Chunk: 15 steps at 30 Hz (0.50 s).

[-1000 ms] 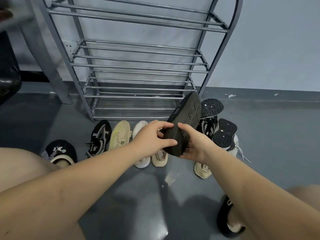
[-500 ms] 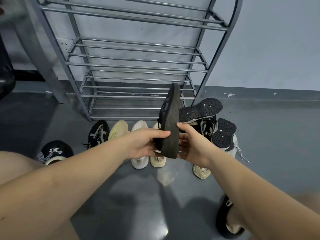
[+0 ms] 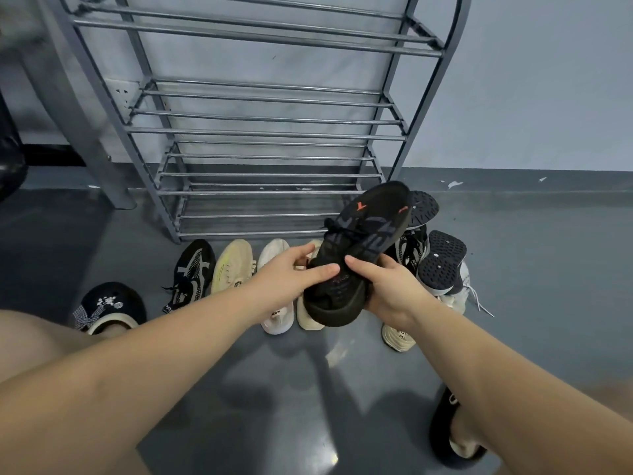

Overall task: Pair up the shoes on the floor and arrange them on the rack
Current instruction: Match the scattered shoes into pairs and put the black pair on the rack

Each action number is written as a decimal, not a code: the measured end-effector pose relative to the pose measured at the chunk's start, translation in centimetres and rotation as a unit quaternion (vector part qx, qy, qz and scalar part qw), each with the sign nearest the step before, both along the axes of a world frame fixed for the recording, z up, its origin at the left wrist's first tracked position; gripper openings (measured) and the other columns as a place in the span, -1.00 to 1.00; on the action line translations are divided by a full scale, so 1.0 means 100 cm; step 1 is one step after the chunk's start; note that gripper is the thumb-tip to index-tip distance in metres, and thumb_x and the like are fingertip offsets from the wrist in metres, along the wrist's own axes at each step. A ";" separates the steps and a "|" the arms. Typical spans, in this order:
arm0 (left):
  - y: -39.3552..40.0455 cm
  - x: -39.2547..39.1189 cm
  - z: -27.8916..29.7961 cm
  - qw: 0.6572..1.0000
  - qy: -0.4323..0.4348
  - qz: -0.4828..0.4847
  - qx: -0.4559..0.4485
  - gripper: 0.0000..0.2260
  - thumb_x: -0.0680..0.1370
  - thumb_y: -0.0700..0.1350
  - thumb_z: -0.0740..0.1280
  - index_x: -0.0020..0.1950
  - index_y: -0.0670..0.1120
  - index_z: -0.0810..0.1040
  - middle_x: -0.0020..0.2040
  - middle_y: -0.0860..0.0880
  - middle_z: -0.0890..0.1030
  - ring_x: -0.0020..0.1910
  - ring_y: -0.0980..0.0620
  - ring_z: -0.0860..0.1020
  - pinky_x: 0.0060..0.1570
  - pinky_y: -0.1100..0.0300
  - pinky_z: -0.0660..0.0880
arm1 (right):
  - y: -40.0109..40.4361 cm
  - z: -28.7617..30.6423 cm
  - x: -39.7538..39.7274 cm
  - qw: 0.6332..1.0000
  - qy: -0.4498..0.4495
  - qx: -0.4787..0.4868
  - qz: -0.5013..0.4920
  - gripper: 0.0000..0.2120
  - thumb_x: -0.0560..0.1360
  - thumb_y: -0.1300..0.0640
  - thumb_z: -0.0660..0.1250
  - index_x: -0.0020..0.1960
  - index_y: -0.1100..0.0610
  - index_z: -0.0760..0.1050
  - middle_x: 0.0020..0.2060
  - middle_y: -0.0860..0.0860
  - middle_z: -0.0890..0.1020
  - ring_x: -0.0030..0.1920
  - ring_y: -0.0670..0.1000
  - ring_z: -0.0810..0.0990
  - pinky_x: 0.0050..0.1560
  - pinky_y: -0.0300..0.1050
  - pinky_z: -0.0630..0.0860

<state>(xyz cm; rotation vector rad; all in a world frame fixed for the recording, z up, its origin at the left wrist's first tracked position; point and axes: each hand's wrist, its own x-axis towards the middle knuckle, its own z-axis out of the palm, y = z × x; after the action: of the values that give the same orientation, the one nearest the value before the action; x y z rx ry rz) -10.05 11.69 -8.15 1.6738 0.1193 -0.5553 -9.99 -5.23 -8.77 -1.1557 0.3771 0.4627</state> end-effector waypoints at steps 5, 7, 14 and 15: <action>0.006 0.000 -0.001 0.984 0.149 -0.045 -0.090 -0.70 0.52 0.00 0.33 0.17 -0.15 0.56 0.02 -0.05 0.68 0.00 0.03 0.64 0.07 0.10 0.56 | -0.003 0.005 0.000 0.998 -0.023 -0.016 0.051 -0.68 0.53 0.19 0.31 0.28 0.15 0.45 0.15 0.10 0.64 0.10 0.08 0.64 -0.05 -0.03 0.61; 0.008 0.001 -0.003 0.978 0.172 -0.042 -0.111 -0.75 0.54 -0.01 0.31 0.12 -0.13 0.58 0.01 -0.05 0.68 -0.03 0.02 0.64 0.07 0.07 0.56 | -0.006 0.004 0.001 0.997 -0.009 -0.042 0.063 -0.65 0.53 0.14 0.32 0.30 0.13 0.45 0.17 0.08 0.63 0.13 0.08 0.62 0.04 0.01 0.58; 0.015 -0.007 -0.012 0.963 0.240 -0.043 -0.115 -0.69 0.56 0.05 0.25 0.18 -0.11 0.54 0.06 -0.10 0.63 -0.06 -0.05 0.63 -0.01 0.03 0.59 | -0.009 -0.007 -0.006 0.988 0.055 -0.095 0.111 -0.69 0.52 0.05 0.33 0.23 0.12 0.50 0.07 0.06 0.65 0.04 0.06 0.60 -0.03 -0.03 0.56; 0.018 -0.009 -0.013 0.962 0.245 -0.047 -0.109 -0.68 0.56 0.06 0.25 0.20 -0.10 0.53 0.10 -0.10 0.62 -0.03 -0.05 0.62 0.02 0.03 0.58 | -0.009 -0.009 -0.007 0.986 0.059 -0.102 0.120 -0.73 0.52 0.04 0.33 0.18 0.12 0.52 0.04 0.05 0.65 0.03 0.06 0.60 -0.03 -0.02 0.57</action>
<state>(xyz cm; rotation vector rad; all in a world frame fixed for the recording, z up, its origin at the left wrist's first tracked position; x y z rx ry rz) -10.94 13.46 -9.44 1.3064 0.3266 -1.0131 -10.71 -6.09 -9.65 -1.3851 0.3965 0.7169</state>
